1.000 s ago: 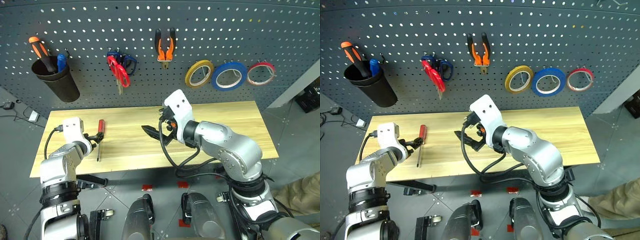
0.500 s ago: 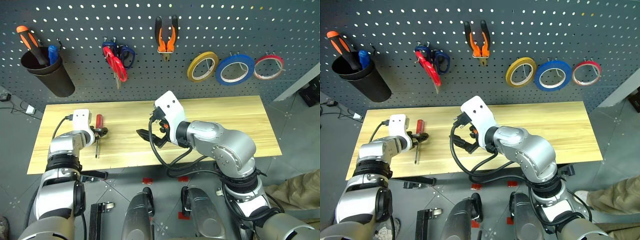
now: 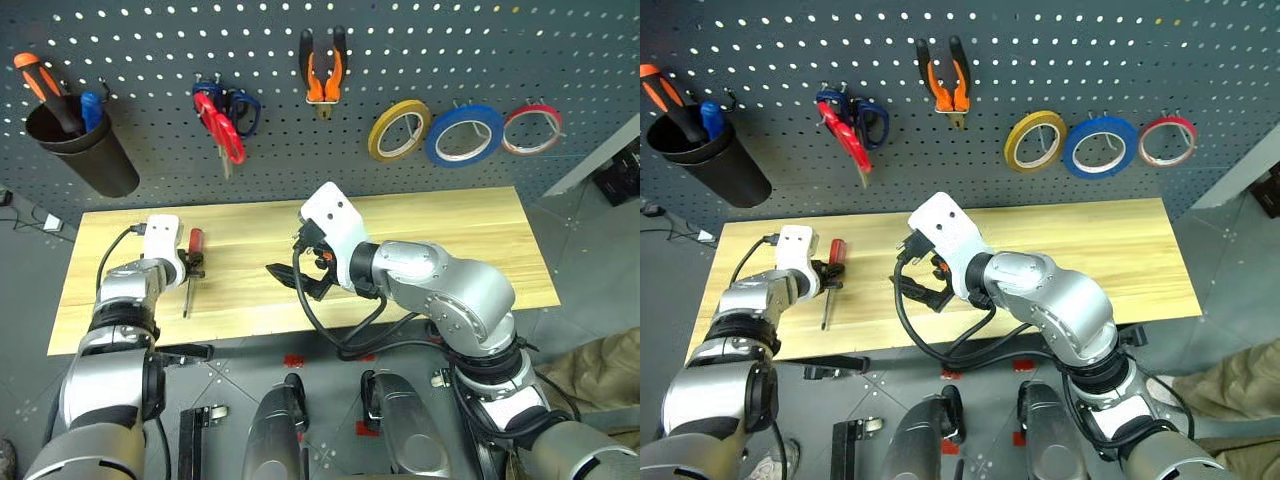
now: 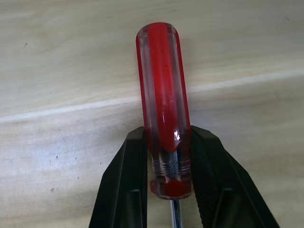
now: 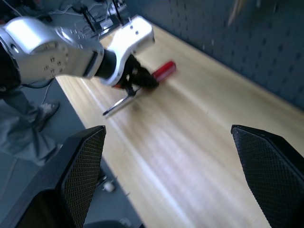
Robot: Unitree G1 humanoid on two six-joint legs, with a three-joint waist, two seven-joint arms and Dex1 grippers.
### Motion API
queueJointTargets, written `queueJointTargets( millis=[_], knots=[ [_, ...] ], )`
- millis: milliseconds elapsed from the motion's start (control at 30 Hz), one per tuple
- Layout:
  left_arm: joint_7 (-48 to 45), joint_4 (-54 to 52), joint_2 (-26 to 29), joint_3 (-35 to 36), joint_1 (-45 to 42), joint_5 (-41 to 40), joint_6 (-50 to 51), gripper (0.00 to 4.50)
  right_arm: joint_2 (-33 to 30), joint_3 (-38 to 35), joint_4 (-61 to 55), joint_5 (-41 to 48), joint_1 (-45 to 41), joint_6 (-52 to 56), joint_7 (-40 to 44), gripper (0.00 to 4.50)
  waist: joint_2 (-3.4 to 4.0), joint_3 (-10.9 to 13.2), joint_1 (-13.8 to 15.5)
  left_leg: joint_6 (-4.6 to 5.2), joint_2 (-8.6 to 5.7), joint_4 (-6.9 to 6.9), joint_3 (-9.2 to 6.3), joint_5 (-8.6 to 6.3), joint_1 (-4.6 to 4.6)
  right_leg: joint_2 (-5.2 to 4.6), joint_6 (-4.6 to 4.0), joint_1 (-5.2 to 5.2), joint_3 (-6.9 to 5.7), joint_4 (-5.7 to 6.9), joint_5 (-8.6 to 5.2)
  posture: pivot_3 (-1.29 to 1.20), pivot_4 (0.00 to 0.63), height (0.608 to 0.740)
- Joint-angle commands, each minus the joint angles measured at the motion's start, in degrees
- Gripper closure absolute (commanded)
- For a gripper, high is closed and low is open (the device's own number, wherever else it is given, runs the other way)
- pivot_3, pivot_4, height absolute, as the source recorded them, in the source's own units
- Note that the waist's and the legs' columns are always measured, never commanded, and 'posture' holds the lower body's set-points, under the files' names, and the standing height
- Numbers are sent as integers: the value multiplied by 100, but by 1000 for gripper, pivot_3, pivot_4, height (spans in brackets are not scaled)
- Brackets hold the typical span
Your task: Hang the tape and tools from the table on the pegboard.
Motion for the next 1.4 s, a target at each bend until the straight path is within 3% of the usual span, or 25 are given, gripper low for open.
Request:
queueJointTargets(
  millis=[33, 200, 333, 467, 600, 800, 1100, 1233, 1400],
  knots=[
    [-387, -1337, 233, 189, 665, -252, -220, 3605, -115, 92, -318, -67, 58, -824, 271, 0, -2, -3, -60, -1, 0, -1, -1, 0, -2, 0, 0, -2, -1, 1, 0, -308, 291, 740],
    [-166, -4259, 137, 925, 2379, -719, -220, 3605, -202, -25, -411, 22, 226, -1497, 594, 0, -34, -56, -147, -4, 2, 2, -11, 1, -27, -1, -1, -14, -10, -4, 1, -302, 233, 740],
    [304, -6002, -145, 1529, 3344, -880, -402, 3605, -217, -136, -331, 9, 249, -1812, 716, 0, -48, -158, -194, -3, 0, 6, -20, 1, -33, -4, 0, -10, -20, -4, 1, -281, 201, 740],
    [1000, -7229, -407, 2064, 3675, -695, -741, 3605, -207, -200, -236, -4, 263, -1964, 765, 0, -75, -305, -191, -2, -2, 8, -30, 0, -32, -5, 0, -4, -31, 1, 1, -249, 177, 740],
    [1566, -7792, -387, 2353, 3359, -586, -775, 3605, -136, -258, -145, 2, 238, -2012, 732, 0, -78, -437, -172, -2, -3, 11, -36, 1, -30, -3, -1, -2, -35, 13, 3, -240, 162, 740],
    [2047, -7270, -90, 2372, 2119, -533, -778, 3605, 331, -637, 52, 236, -104, -936, 189, 0, -92, -556, -151, -3, -3, 17, -35, 4, -17, 2, -1, 8, -31, 23, 5, -257, 146, 740],
    [1918, -4332, 469, 1638, -372, -203, -2247, 3605, 623, -560, 205, 101, -503, -704, -52, 0, -105, -694, -160, -4, -3, 16, -29, 7, -23, 7, -5, 5, -30, 13, 10, -287, 125, 740],
    [1930, -3174, 589, 1409, -915, 0, -2957, 3605, 867, -732, 162, 210, -539, -910, -121, 0, -110, -712, -228, -4, -4, 20, -30, 8, -22, 7, -5, 4, -31, 18, 10, -296, 124, 740],
    [2043, -2590, 655, 1347, -914, 120, -3449, 3605, 1081, -915, 176, 260, -586, -1201, -96, 0, -114, -722, -398, -5, -2, 21, -30, 8, -21, 7, -5, 4, -28, 22, 11, -315, 125, 740]
  ],
)
